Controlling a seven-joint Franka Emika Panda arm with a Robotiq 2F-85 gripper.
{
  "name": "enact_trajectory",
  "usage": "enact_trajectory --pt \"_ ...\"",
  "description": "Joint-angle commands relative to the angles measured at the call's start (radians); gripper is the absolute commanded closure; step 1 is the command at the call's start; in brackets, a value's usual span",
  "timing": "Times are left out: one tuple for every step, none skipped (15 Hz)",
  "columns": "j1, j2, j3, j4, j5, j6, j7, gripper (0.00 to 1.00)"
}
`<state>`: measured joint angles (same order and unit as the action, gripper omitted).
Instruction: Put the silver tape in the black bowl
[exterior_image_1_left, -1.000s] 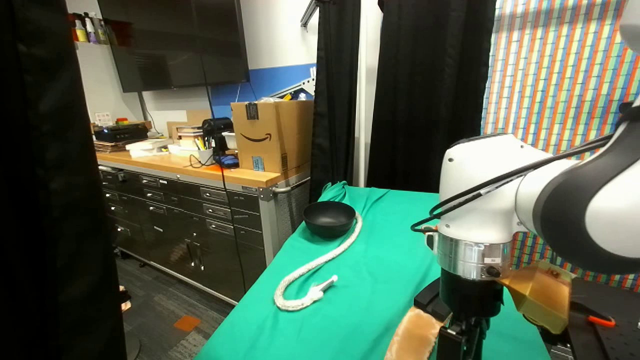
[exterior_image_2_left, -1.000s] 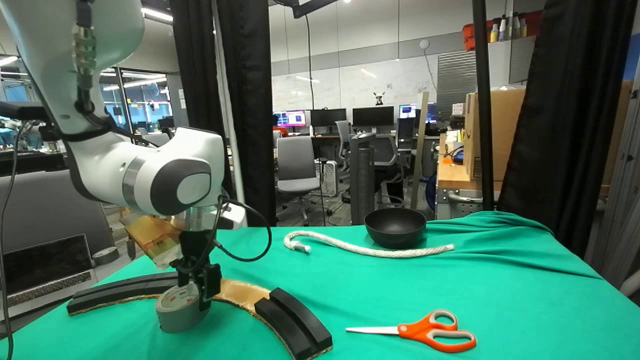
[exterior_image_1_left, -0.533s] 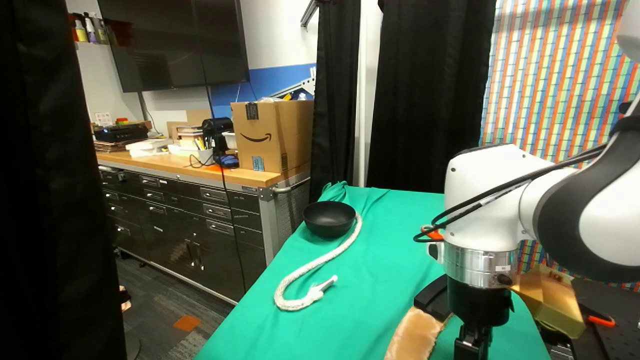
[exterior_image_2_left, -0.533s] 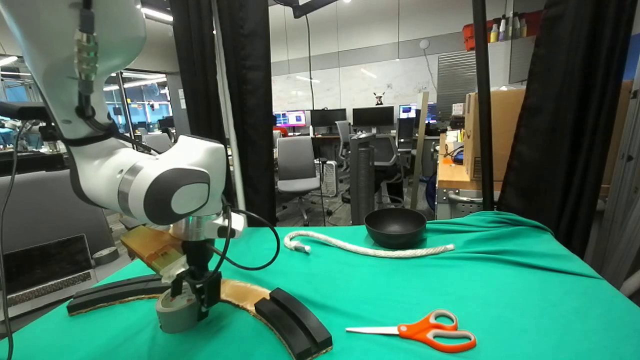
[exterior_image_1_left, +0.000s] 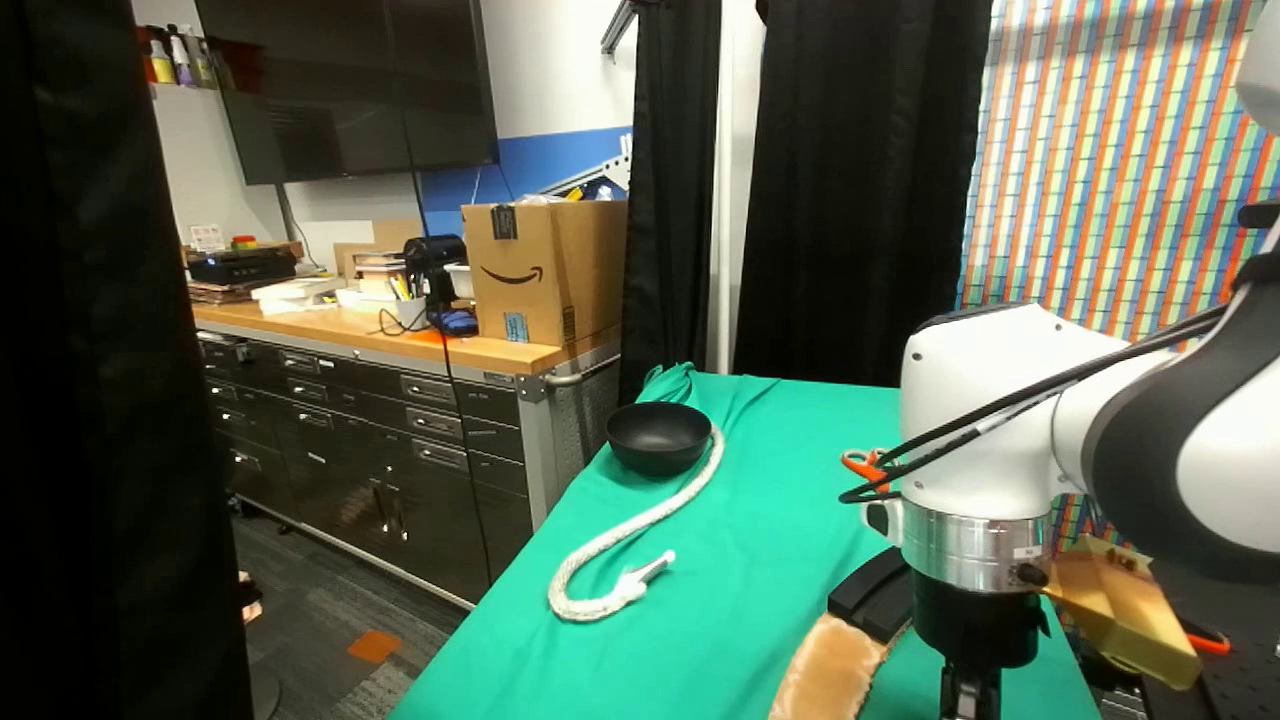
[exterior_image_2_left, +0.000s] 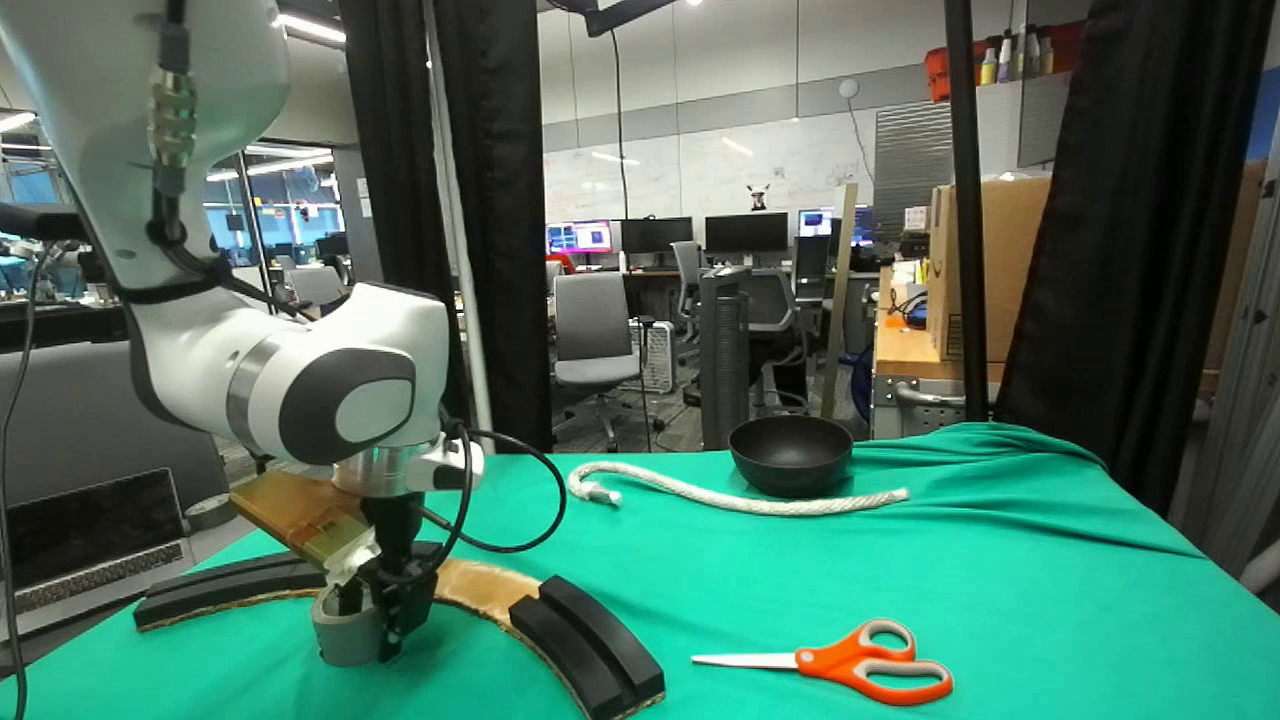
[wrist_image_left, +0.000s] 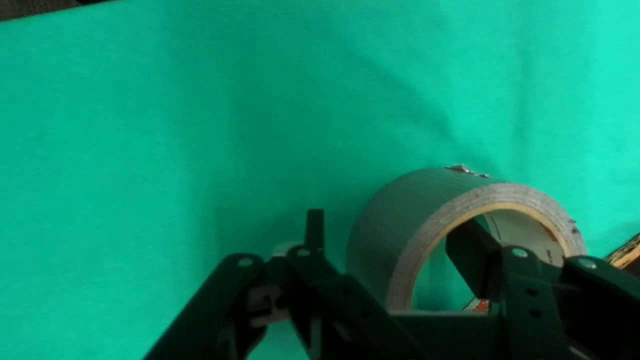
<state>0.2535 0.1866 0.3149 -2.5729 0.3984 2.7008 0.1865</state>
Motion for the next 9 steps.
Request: enact_trajectory --pt "-0.001 0.0 -0.002 -0.004 -0.009 0.023 -0.018 0.64" --pt "0.0 -0.002 -0.004 -0.003 -0.014 0.021 -0.014 0.73" --pt "0.0 -0.003 -0.005 -0.003 -0.015 0.02 -0.014 0.8" --pt "0.0 -0.003 -0.005 -0.002 -0.015 0.018 -0.014 0.89" --pt "0.0 -0.004 -0.006 -0.002 -0.017 0.016 -0.012 0.91" --pt "0.0 -0.006 -0.008 -0.002 -0.019 0.014 -0.01 0.92" --pt "-0.002 -0.013 -0.006 -0.002 -0.014 0.002 -0.012 0.94" --pt "-0.002 -0.023 -0.006 -0.005 -0.013 -0.007 -0.006 0.91" --pt "-0.006 -0.043 -0.002 -0.009 -0.001 -0.024 -0.012 0.9"
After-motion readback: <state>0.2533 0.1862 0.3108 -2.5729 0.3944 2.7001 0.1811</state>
